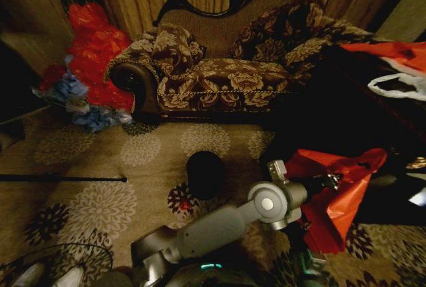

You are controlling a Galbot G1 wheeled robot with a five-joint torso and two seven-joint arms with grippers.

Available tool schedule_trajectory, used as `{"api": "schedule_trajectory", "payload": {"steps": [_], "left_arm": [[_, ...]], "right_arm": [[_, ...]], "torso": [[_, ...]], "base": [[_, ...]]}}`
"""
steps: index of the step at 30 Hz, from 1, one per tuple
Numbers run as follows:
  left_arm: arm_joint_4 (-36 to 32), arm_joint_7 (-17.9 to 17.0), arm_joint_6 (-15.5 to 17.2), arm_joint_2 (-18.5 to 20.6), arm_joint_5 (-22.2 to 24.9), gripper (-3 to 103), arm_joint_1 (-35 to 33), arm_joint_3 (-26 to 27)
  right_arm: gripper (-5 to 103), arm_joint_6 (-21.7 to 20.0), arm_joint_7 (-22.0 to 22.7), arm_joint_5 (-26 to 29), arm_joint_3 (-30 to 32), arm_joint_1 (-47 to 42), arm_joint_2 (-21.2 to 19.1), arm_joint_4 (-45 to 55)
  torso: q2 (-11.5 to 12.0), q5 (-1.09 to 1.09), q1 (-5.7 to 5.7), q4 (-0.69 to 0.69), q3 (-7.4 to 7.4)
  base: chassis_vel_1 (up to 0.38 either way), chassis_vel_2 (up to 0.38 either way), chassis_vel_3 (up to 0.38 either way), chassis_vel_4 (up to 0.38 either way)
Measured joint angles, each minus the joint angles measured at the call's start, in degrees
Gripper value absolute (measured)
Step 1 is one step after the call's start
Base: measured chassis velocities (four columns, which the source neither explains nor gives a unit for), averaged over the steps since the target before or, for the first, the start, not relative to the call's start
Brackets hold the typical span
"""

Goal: Place a garbage bag over the trash bin.

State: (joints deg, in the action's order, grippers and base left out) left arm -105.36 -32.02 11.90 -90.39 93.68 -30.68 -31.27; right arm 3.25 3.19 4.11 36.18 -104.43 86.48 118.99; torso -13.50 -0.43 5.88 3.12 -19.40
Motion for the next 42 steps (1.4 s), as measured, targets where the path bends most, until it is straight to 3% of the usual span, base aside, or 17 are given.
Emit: {"api": "schedule_trajectory", "payload": {"steps": [2, 12, 15, 19, 23, 28, 32, 37, 42], "left_arm": [[-0.74, -0.37, 0.00, 1.17, -0.06, 0, -0.45, 0.10], [-6.45, -1.94, 0.88, 14.15, -1.80, 0, -7.90, 3.32], [-9.17, -0.45, 2.02, 21.24, -5.77, 0, -13.88, 7.33], [-10.31, 0.94, 2.64, 25.57, -8.20, 0, -18.54, 11.71], [-11.66, 4.00, 3.65, 33.12, -12.85, 0, -25.80, 22.99], [-12.53, 5.26, 4.43, 37.18, -14.72, 0, -28.76, 28.60], [-11.20, 7.13, 4.82, 41.68, -16.35, 0, -30.29, 36.48], [-9.26, 7.44, 3.46, 43.64, -17.67, 0, -30.37, 39.16], [-11.19, 7.07, 3.88, 42.90, -17.16, 0, -29.73, 38.49]], "right_arm": [[100, 0.38, -0.69, -0.17, -0.06, -0.23, -0.02, -0.25], [100, 4.73, -7.47, -2.70, -2.24, -2.31, 0.37, -3.40], [100, 6.85, -9.48, -5.09, -4.78, -2.91, 0.43, -5.43], [100, 7.44, -9.65, -6.11, -6.03, -2.78, 0.47, -6.35], [100, 7.55, -9.60, -7.24, -8.25, -2.09, 0.39, -7.45], [100, 7.55, -9.49, -7.90, -9.76, -1.54, 0.36, -8.07], [100, 7.60, -9.08, -8.92, -12.01, -0.86, 0.70, -9.15], [100, 7.95, -8.72, -9.70, -13.20, -0.79, 1.36, -9.63], [100, 8.09, -8.27, -9.85, -13.30, -0.92, 1.50, -9.53]], "torso": [[0.00, 0.00, 0.00, 0.00, 0.00], [0.00, -0.02, 0.00, 0.01, 0.00], [0.00, -0.03, 0.00, 0.00, 0.00], [0.00, -0.03, 0.00, 0.01, 0.00], [-0.01, -0.04, 0.00, -0.01, 0.00], [-0.01, -0.02, 0.00, 0.01, 0.00], [-0.01, -0.02, 0.00, -0.01, 0.00], [-0.01, -0.02, 0.00, 0.00, 0.00], [-0.01, -0.01, 0.00, 0.00, 0.00]], "base": [[0.000, 0.000, 0.000, 0.000], [0.000, 0.000, 0.000, 0.000], [0.000, 0.000, 0.000, 0.000], [0.000, 0.000, 0.000, 0.000], [0.000, 0.000, 0.000, 0.000], [0.000, 0.000, 0.000, 0.000], [0.000, 0.000, 0.000, 0.000], [0.000, 0.000, 0.000, 0.000], [0.000, 0.000, 0.000, 0.000]]}}
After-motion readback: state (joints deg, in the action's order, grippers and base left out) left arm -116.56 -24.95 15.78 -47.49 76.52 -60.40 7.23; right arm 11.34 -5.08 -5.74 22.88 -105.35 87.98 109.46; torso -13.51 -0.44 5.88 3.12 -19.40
